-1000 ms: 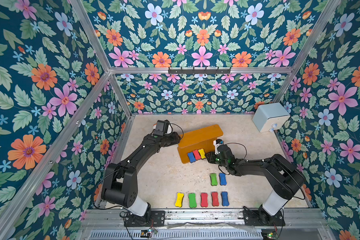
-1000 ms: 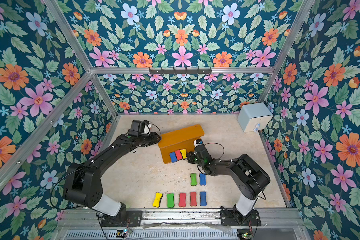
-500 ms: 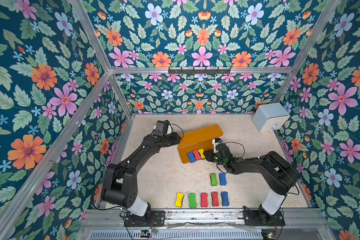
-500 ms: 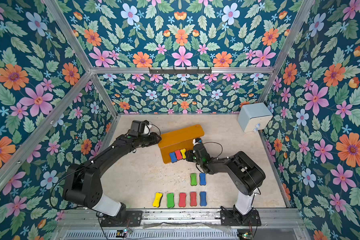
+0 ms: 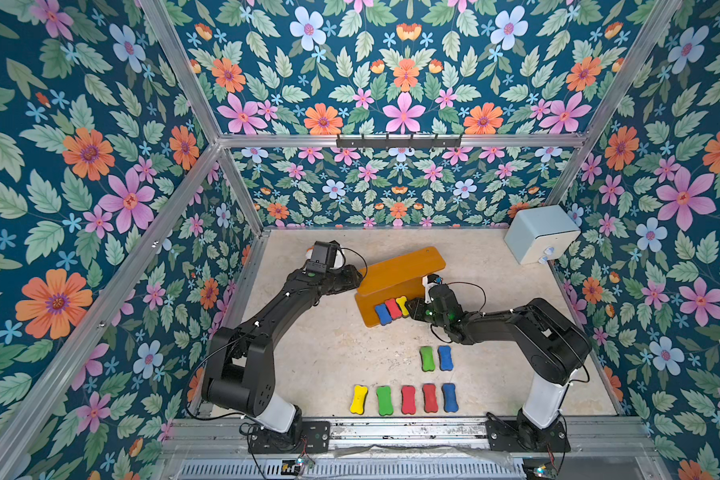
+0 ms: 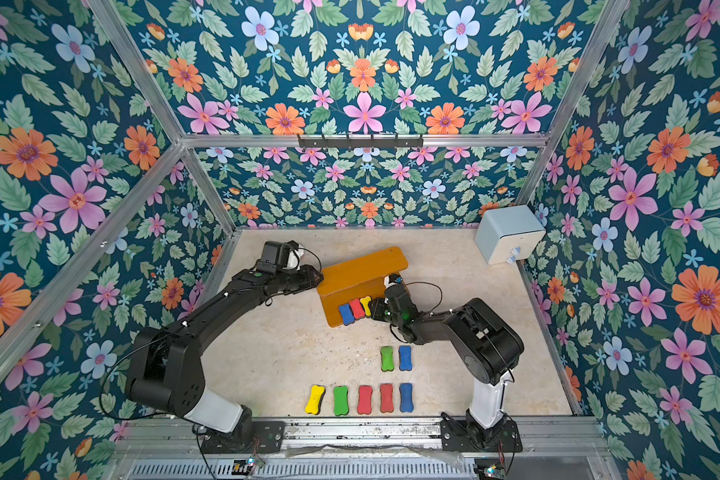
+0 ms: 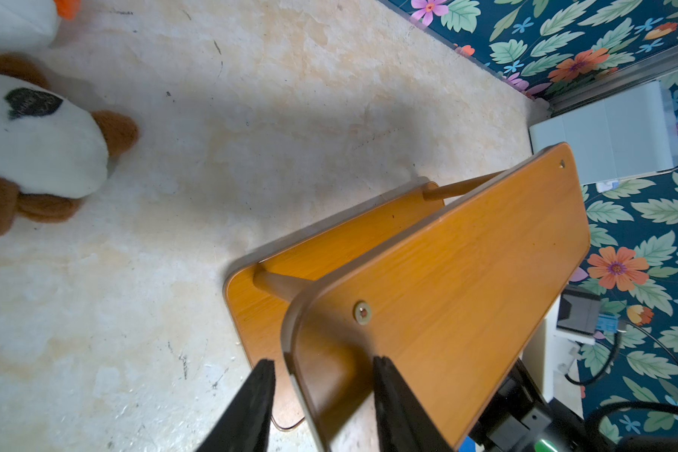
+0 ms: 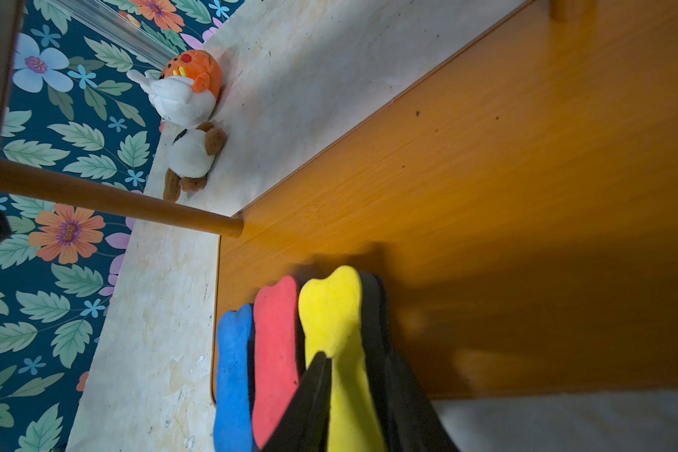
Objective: Remove the whiteboard erasers from the shelf
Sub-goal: Pick up the whiteboard eraser from the shelf.
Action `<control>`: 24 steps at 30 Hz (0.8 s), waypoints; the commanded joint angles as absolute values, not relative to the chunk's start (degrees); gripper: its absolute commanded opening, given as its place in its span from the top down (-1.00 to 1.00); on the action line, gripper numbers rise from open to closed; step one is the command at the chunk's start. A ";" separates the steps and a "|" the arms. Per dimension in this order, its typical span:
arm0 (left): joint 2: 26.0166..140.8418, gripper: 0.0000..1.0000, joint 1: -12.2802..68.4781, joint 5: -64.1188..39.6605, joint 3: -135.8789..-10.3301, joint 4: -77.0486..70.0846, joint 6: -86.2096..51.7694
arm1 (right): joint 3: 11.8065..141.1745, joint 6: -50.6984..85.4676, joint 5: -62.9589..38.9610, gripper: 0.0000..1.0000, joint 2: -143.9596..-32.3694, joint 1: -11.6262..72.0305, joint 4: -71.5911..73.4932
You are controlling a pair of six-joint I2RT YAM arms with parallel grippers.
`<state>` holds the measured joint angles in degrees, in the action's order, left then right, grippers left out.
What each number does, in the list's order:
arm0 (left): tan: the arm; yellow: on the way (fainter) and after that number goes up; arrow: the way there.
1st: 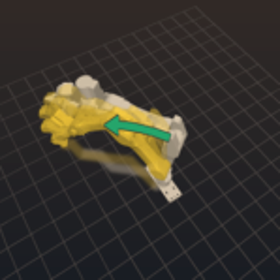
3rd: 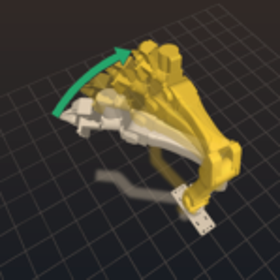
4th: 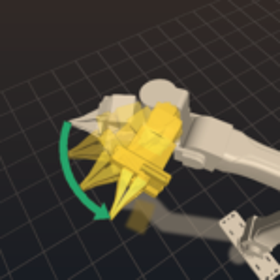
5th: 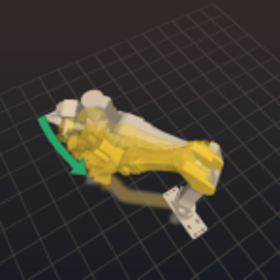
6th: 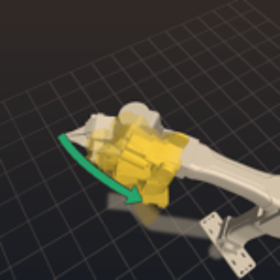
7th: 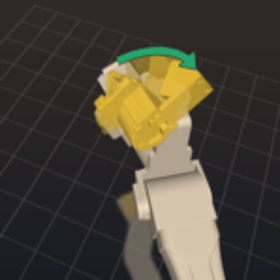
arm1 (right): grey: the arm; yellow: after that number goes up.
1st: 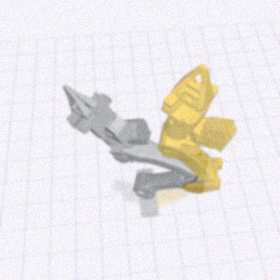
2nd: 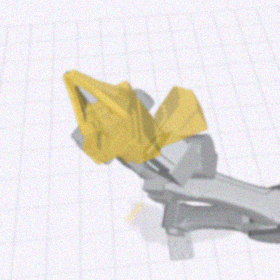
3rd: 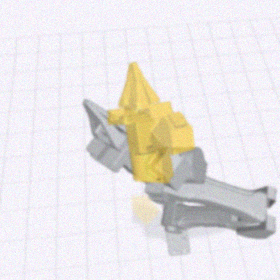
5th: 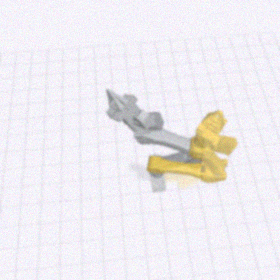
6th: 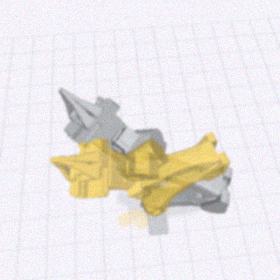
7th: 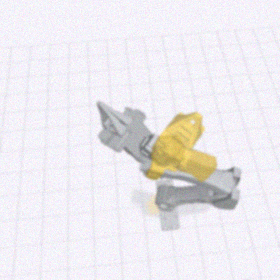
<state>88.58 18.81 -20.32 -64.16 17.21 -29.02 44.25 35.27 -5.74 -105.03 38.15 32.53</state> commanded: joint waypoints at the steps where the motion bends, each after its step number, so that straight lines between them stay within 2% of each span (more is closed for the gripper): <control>1: 88.67 0.08 18.73 -20.52 -64.10 18.02 -28.45 | 43.88 35.32 -5.89 0.41 -105.42 38.23 33.13; 11: 88.67 0.08 18.76 -20.70 -64.12 17.95 -28.41 | 43.27 35.65 -5.93 0.47 -106.80 38.23 33.40; 24: 88.35 0.07 18.76 -20.40 -64.10 18.06 -28.42 | 41.42 35.94 -4.40 0.73 -105.59 38.23 32.69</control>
<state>88.58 18.81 -20.84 -64.16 17.32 -29.02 41.93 36.07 -5.56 -105.82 38.15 36.75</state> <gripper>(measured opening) 0.465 0.142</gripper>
